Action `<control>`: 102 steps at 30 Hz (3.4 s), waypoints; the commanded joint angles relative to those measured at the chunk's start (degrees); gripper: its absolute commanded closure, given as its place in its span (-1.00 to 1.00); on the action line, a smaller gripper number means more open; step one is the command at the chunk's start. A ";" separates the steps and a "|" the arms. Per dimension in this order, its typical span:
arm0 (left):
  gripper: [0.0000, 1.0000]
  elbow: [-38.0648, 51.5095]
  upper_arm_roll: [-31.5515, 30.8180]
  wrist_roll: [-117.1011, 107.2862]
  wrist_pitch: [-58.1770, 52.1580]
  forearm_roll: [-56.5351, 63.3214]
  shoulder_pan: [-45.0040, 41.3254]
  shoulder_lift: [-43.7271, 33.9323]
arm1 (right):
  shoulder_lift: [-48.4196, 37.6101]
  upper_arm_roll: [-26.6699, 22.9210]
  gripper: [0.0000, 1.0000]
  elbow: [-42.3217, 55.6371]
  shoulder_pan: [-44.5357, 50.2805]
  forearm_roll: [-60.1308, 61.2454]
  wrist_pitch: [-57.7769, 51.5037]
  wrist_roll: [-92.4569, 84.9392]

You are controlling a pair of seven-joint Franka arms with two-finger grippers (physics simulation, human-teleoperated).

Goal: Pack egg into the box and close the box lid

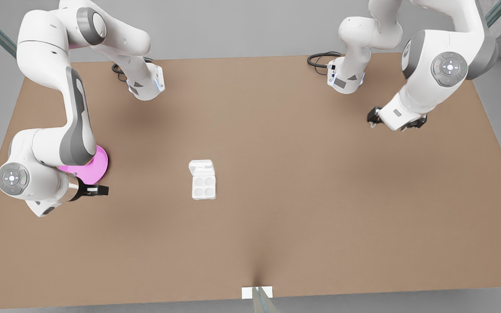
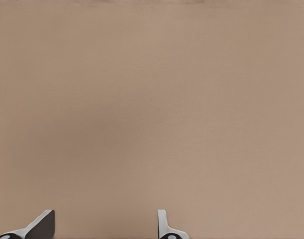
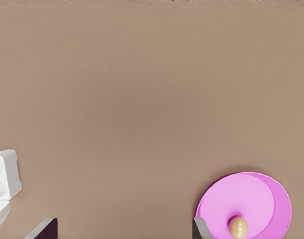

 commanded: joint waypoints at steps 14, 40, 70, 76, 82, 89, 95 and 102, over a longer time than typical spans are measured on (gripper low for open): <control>-1.00 1.34 -0.21 0.73 4.87 0.53 4.45 4.73 | -3.89 0.20 -1.00 -23.79 -10.81 -0.21 8.14 -3.71; -1.00 1.34 -0.21 0.73 4.87 0.53 4.45 4.73 | -17.08 1.43 -1.00 -51.74 -21.97 -3.99 43.12 -27.27; -1.00 1.25 -0.21 0.73 4.78 0.44 4.45 4.81 | -14.62 1.96 -1.00 -64.22 -32.43 -4.08 54.72 -32.11; -1.00 1.25 -0.21 0.73 4.78 0.53 4.36 4.81 | -8.91 1.87 -1.00 -64.22 -33.31 -4.25 59.03 -32.46; -1.00 1.25 -0.21 0.73 4.78 0.44 4.36 4.73 | -8.03 1.96 -1.00 -63.96 -32.70 -4.25 59.11 -32.37; -1.00 1.25 -0.21 0.73 4.87 0.53 4.36 4.81 | -6.71 2.04 -1.00 -63.43 -32.70 -4.25 60.26 -32.37; -1.00 1.25 -0.30 0.82 4.87 0.53 4.36 4.81 | -6.62 2.05 0.15 -62.90 -32.61 -4.25 60.26 -33.95; -1.00 1.25 -0.39 0.73 4.87 0.53 2.78 4.90 | -6.18 2.05 0.21 -62.20 -32.26 -4.17 60.26 -33.95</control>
